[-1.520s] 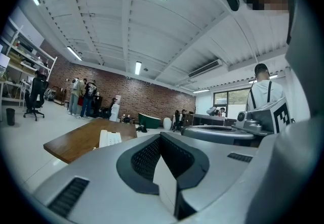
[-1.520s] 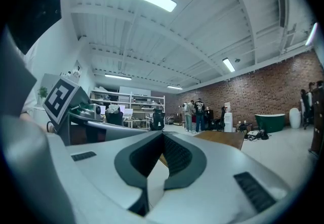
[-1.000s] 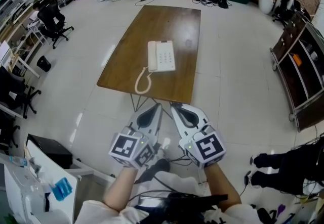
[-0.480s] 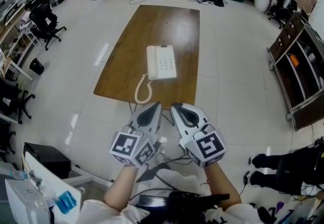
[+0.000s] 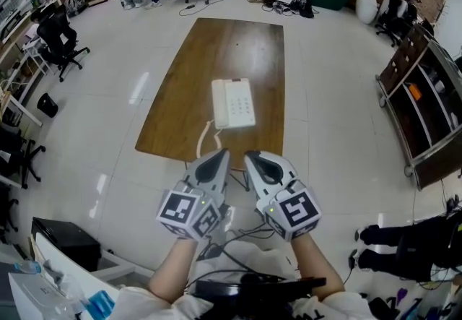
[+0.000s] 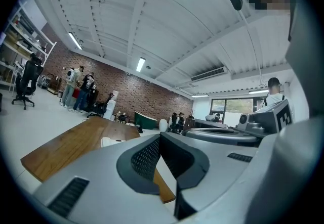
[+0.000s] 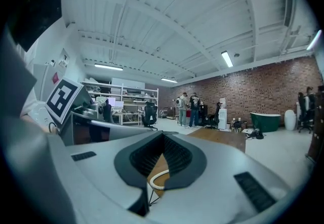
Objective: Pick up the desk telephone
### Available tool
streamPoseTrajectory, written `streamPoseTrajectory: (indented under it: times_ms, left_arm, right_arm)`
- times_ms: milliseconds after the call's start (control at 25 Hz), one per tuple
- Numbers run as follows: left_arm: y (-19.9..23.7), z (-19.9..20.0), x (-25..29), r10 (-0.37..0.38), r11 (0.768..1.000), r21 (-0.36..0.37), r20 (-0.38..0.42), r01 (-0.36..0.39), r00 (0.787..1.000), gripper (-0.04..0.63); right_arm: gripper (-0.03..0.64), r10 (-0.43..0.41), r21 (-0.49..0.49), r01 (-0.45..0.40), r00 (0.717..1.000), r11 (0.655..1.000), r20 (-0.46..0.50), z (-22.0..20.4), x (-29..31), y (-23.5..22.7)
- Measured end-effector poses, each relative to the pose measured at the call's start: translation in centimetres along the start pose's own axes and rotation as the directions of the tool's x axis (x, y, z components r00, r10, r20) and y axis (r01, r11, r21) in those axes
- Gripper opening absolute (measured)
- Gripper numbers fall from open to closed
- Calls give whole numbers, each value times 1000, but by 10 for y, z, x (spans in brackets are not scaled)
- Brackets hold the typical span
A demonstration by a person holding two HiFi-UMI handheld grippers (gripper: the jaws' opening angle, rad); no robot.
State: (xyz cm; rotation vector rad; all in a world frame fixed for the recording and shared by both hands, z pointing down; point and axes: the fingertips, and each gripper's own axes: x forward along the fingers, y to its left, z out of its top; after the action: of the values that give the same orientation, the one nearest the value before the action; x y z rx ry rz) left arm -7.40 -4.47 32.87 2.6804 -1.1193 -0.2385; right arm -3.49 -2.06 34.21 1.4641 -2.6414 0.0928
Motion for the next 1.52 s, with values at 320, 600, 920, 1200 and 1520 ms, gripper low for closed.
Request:
streamPoseTrajectory:
  times_ms: [320, 600, 920, 1200, 1520]
  left_arm:
    - [14, 1, 4, -15, 1000, -8, -6, 15, 1000, 3]
    - [22, 0, 13, -20, 1000, -6, -15, 20, 1000, 3]
    - [37, 0, 34, -2, 1000, 5, -29, 2, 1000, 3]
    - [58, -5, 61, 13, 1000, 2, -56, -13, 998, 3]
    - [75, -10, 96, 14, 1000, -7, -80, -14, 997, 3]
  right_arm:
    - [0, -19, 5, 19, 1000, 1000, -4, -3, 12, -2]
    - [0, -31, 19, 31, 1000, 999, -5, -3, 20, -11]
    - [0, -25, 33, 24, 1000, 999, 1, -3, 39, -32]
    - [0, -19, 43, 19, 1000, 999, -10, -4, 66, -53]
    - [0, -24, 64, 27, 999, 998, -36, -10, 90, -85]
